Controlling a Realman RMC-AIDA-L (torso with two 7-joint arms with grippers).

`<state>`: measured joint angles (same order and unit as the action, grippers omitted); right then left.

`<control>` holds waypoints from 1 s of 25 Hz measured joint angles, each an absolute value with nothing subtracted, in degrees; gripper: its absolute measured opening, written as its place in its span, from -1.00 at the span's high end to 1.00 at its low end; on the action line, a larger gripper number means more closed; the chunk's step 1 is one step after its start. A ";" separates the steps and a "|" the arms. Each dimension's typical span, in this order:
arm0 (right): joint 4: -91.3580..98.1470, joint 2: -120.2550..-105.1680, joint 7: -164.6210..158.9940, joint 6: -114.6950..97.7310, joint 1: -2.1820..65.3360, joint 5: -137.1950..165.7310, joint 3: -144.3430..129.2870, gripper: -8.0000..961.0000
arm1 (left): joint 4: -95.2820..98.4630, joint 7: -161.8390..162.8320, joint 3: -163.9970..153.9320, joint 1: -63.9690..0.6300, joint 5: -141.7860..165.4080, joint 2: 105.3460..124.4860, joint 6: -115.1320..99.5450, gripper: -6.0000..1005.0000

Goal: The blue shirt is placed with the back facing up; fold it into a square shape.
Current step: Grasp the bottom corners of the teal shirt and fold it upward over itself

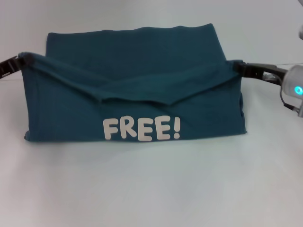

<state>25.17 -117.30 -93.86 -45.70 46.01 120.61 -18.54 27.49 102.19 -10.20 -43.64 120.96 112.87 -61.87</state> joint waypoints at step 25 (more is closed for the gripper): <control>22.51 -116.38 -89.20 -34.47 50.44 113.32 -22.08 0.92 | 21.36 92.25 -10.46 -46.12 110.42 113.90 -51.67 0.80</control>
<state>22.51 -116.38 -89.20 -34.47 50.44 113.32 -22.08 21.36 92.25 -10.46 -46.12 110.42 113.90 -51.67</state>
